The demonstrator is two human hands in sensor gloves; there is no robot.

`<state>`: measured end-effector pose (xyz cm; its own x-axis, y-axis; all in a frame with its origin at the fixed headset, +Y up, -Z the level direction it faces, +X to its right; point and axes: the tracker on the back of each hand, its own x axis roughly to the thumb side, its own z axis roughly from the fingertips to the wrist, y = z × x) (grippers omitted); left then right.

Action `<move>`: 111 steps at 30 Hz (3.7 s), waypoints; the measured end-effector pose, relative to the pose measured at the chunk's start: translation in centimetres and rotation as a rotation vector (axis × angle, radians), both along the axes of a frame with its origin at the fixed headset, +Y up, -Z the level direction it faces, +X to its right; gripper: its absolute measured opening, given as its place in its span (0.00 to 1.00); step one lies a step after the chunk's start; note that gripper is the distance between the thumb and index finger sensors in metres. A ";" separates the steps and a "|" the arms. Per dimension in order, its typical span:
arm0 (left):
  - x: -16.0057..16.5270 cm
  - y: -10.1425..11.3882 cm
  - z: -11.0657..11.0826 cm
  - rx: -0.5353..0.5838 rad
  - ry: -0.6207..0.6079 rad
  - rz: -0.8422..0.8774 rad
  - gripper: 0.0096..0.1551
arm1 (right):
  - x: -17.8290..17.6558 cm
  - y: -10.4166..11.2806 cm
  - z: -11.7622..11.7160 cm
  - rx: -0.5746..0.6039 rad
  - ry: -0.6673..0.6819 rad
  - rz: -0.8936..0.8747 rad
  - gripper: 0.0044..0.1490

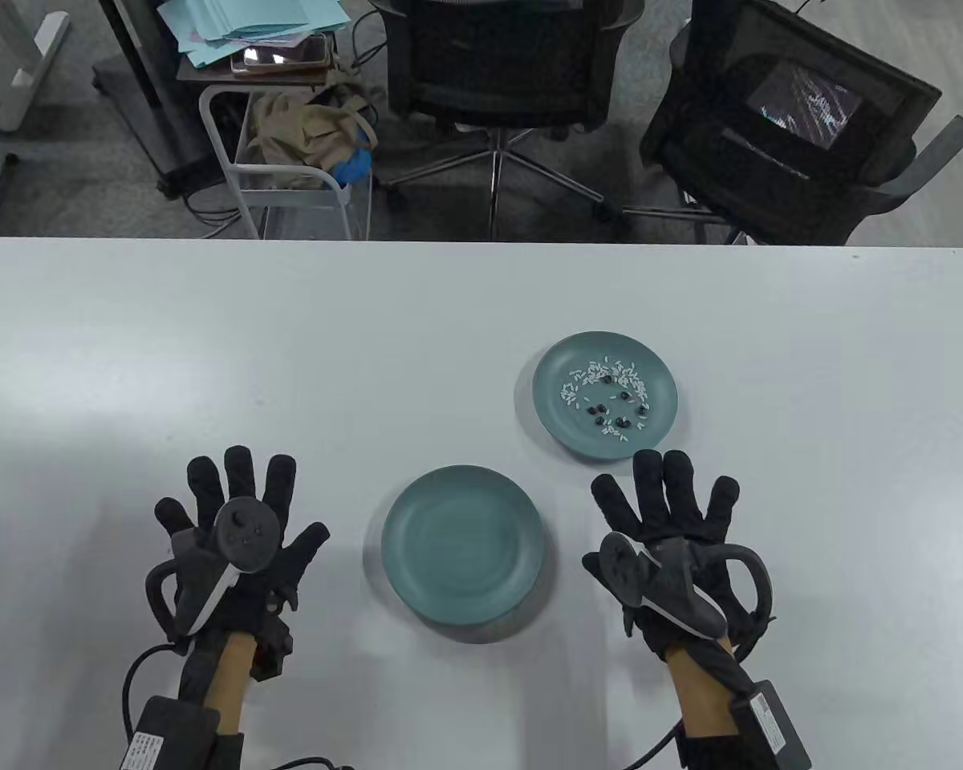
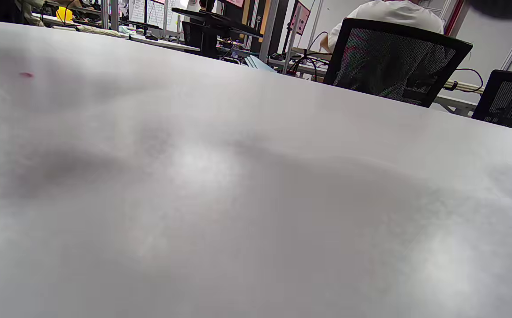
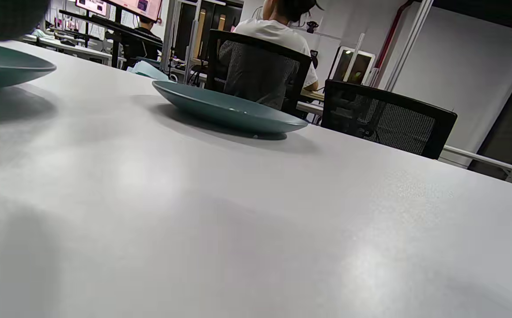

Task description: Pick coffee beans with hand pinch into plate

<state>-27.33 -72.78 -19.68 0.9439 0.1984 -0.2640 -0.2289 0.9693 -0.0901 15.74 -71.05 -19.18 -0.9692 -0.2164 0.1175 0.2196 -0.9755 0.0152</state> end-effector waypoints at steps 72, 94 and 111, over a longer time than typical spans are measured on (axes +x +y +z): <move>2.6 0.5 0.2 -0.033 -0.086 0.061 0.47 | 8.0 -3.2 -7.8 0.025 -0.912 -1.366 0.31; 3.3 1.5 0.5 0.005 -0.096 0.105 0.44 | -1.7 4.1 -1.7 0.003 -0.455 -1.435 0.33; 0.9 0.3 1.0 -0.145 -0.011 1.268 0.42 | -5.0 2.3 -0.2 -0.106 -0.267 -1.402 0.33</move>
